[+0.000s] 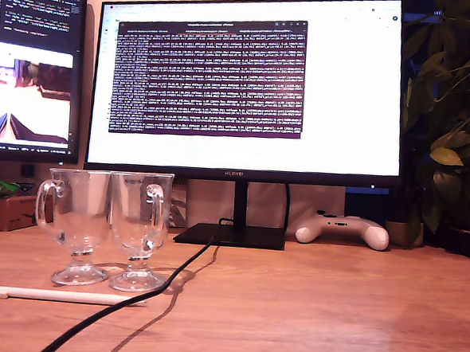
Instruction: Pick the small glass cups in front of you with each of your hands, and place them behind the white pen
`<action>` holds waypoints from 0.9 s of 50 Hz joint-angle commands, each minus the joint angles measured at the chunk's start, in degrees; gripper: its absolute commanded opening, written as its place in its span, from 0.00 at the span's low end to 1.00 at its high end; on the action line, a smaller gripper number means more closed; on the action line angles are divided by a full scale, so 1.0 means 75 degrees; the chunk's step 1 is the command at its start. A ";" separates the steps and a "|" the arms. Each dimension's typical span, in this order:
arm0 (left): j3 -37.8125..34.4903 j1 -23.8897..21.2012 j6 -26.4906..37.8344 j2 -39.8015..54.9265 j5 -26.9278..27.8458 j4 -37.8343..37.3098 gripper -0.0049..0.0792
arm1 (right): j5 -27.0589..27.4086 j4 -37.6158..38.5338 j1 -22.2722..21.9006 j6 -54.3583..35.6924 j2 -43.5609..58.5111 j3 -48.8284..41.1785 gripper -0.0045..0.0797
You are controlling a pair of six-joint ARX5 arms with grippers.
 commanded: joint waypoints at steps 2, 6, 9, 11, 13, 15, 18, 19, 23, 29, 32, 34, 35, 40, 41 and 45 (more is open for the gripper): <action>-0.0221 0.0041 0.0009 -0.0458 0.0006 -0.0213 0.04 | -0.0017 -0.0204 -0.0026 -0.0009 -0.0358 -0.0143 0.04; -0.0236 0.0041 0.0006 -0.0901 -0.0055 -0.0469 0.04 | -0.0023 -0.0391 -0.0026 -0.0009 -0.0708 -0.0143 0.04; -0.0236 0.0044 0.0003 -0.1215 -0.0076 -0.0670 0.04 | -0.0023 -0.0536 -0.0026 -0.0009 -0.0970 -0.0143 0.04; -0.0236 0.0041 0.0003 -0.1431 -0.0076 -0.0784 0.04 | -0.0026 -0.0635 -0.0026 -0.0006 -0.1145 -0.0143 0.04; -0.0236 0.0041 -0.0023 -0.1655 -0.0079 -0.0933 0.04 | -0.0026 -0.0740 -0.0023 -0.0006 -0.1349 -0.0143 0.04; -0.0236 0.0041 -0.0044 -0.1888 -0.0079 -0.1078 0.04 | -0.0026 -0.0825 -0.0020 -0.0006 -0.1545 -0.0143 0.04; -0.0236 0.0041 -0.0082 -0.2238 -0.0082 -0.1317 0.04 | -0.0026 -0.0956 -0.0020 -0.0006 -0.1810 -0.0143 0.04; -0.0236 0.0041 -0.0122 -0.2334 -0.0082 -0.1390 0.04 | -0.0026 -0.1023 -0.0020 -0.0006 -0.1909 -0.0143 0.04; -0.0236 0.0041 -0.0189 -0.2841 -0.0082 -0.1716 0.04 | -0.0032 -0.1230 -0.0020 0.0017 -0.2314 -0.0143 0.04; -0.0230 0.0041 -0.0251 -0.3112 -0.0099 -0.2005 0.04 | -0.0085 -0.1527 -0.0020 0.0006 -0.2871 -0.0134 0.04; -0.0230 0.0041 -0.0373 -0.3115 -0.0114 -0.2046 0.04 | -0.0085 -0.1559 -0.0017 0.0012 -0.2830 -0.0128 0.04; -0.0230 0.0041 -0.0370 -0.3115 -0.0210 -0.2057 0.04 | -0.0082 -0.1582 -0.0020 0.0017 -0.2830 -0.0119 0.04; -0.0230 0.0041 -0.0370 -0.3115 -0.0262 -0.2060 0.04 | -0.0079 -0.1591 -0.0020 0.0015 -0.2830 -0.0119 0.04; -0.0230 0.0050 -0.0376 -0.3115 -0.0318 -0.2171 0.04 | -0.0076 -0.1944 -0.0020 0.0035 -0.2827 -0.0119 0.04; -0.0230 0.0050 -0.0376 -0.3115 -0.0321 -0.2226 0.04 | -0.0076 -0.2069 -0.0020 0.0137 -0.2824 -0.0119 0.04; -0.0230 0.0050 -0.0376 -0.3115 -0.0306 -0.2445 0.04 | 0.0000 -0.2530 -0.0026 0.0152 -0.2824 -0.0117 0.04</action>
